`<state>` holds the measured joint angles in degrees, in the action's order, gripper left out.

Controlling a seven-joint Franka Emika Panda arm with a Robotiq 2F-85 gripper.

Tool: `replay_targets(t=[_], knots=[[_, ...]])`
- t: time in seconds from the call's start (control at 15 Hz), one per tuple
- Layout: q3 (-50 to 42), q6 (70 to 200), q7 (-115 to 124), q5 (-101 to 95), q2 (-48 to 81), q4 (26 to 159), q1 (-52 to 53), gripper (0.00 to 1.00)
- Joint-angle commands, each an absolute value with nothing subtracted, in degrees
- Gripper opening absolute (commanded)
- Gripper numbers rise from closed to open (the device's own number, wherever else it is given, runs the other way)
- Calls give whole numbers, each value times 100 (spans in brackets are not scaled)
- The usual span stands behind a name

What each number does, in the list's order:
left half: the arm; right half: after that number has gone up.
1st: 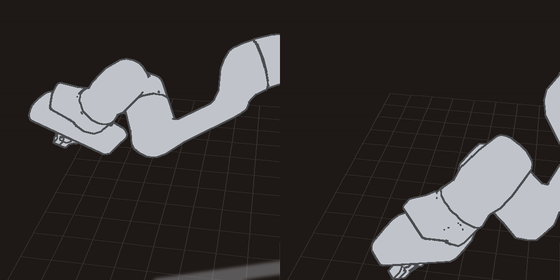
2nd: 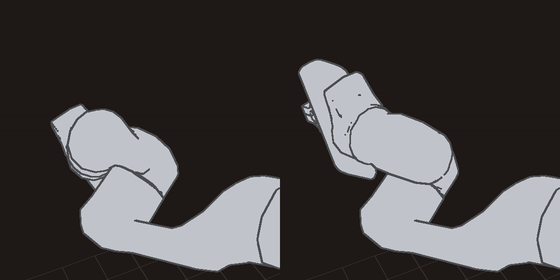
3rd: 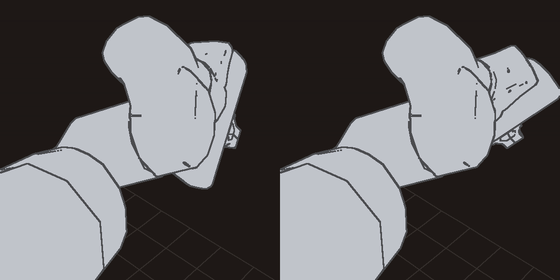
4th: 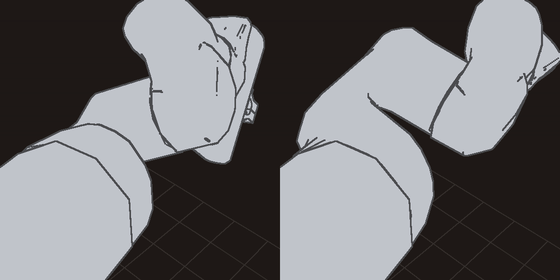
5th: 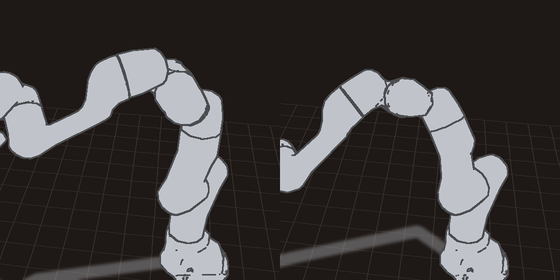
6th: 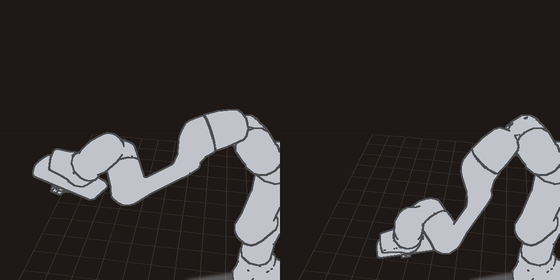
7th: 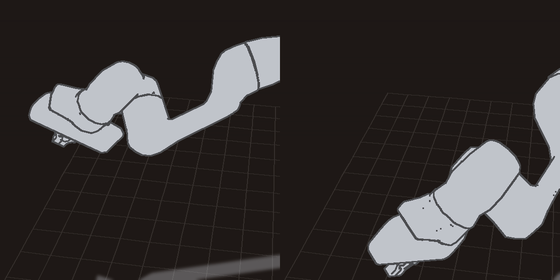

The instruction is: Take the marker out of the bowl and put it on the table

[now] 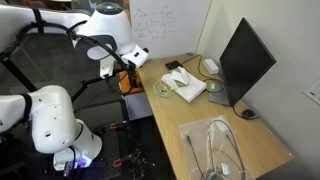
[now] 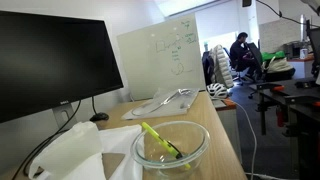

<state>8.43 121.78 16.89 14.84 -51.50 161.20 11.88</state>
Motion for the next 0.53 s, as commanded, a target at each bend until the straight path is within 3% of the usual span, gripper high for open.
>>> replay_targets(t=[0.0, 0.47], knots=[[937, 12142, 1610, 1575, -5143, 16184, 1080, 100], [2007, 13461, 3385, 1520, -4292, 15948, 481, 100]])
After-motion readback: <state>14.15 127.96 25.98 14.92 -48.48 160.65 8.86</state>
